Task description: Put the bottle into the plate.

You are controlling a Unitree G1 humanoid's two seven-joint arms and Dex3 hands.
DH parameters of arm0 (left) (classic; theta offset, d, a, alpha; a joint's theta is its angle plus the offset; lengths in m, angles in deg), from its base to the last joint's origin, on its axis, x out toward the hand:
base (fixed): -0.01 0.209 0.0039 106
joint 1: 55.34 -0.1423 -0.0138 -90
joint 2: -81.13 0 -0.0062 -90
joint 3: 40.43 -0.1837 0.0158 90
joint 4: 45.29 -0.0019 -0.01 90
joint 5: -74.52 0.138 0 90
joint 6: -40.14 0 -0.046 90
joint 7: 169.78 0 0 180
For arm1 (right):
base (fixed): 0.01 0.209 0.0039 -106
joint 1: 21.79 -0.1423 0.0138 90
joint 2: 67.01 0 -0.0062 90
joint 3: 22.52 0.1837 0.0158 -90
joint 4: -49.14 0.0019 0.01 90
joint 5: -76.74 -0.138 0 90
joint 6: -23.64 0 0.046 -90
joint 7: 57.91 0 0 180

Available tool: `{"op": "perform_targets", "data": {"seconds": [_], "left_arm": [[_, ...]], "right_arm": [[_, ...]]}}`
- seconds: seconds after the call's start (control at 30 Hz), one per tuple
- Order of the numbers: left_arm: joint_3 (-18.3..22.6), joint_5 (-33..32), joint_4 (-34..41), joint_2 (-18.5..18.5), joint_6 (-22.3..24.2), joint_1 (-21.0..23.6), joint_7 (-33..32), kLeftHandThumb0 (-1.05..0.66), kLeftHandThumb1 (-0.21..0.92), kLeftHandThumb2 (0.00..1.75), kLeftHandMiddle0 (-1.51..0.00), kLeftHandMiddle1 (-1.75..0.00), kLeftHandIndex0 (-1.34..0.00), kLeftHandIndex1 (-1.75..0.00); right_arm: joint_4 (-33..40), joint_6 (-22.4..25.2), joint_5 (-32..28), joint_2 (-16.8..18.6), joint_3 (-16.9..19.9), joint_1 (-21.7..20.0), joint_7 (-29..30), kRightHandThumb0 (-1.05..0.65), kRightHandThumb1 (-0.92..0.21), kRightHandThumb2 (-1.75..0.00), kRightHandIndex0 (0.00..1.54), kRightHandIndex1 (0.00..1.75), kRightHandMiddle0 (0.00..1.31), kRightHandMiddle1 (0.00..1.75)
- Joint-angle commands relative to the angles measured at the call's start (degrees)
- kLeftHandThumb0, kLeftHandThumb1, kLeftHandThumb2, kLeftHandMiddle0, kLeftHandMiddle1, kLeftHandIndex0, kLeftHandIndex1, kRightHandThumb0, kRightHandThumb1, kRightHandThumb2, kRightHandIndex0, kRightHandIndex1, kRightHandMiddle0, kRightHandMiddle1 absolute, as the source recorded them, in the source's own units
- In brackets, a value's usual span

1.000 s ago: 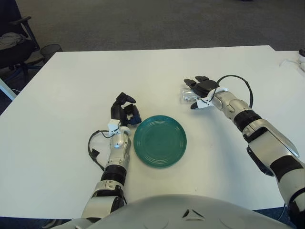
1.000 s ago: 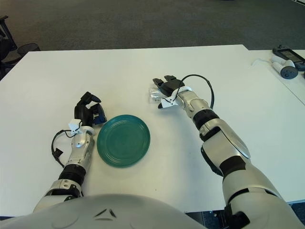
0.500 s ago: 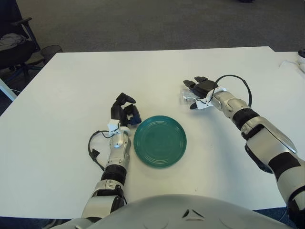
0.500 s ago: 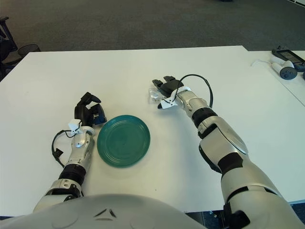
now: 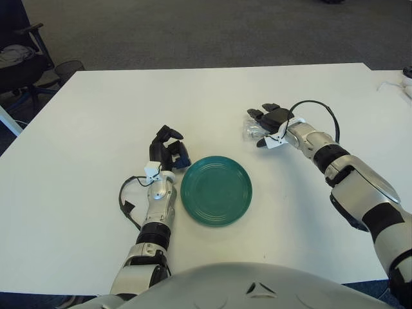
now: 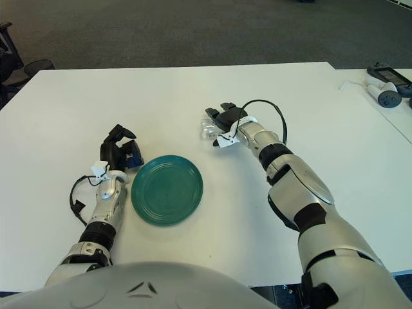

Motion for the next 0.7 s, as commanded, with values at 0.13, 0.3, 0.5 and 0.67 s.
{"op": "perform_targets", "data": {"seconds": [0.13, 0.3, 0.5, 0.67], "left_arm": [[0.6, -1.3, -3.6, 3.3, 0.8, -4.3, -0.1, -0.59, 0.06, 1.63, -1.30, -1.75, -0.83, -1.75], [0.4, -1.1, -3.6, 3.0, 0.8, -4.3, -0.1, -0.60, 0.05, 1.65, -1.30, -1.75, -0.84, -1.75], [0.2, -0.7, -4.0, 2.8, 0.2, -4.3, 0.0, -0.60, 0.04, 1.65, -1.31, -1.75, -0.84, -1.75], [0.2, -0.4, -4.7, 2.9, -0.7, -3.9, -0.2, -0.60, 0.04, 1.65, -1.31, -1.75, -0.84, -1.75]], "right_arm": [[0.4, 1.3, -2.4, 0.3, 1.2, 9.6, -5.2, -0.14, -0.30, -1.17, 0.64, 1.47, 0.51, 1.71], [3.2, -0.2, -5.0, -0.1, 4.7, 12.7, 1.4, -0.02, -0.05, -1.54, 0.86, 1.53, 0.63, 1.74], [5.1, -1.3, -5.9, -0.7, 6.4, 14.3, 2.9, 0.00, 0.03, -1.65, 0.91, 1.59, 0.65, 1.75], [6.6, -2.2, -6.6, -1.4, 7.5, 15.3, 2.2, 0.00, 0.03, -1.67, 0.90, 1.63, 0.65, 1.75]]}}
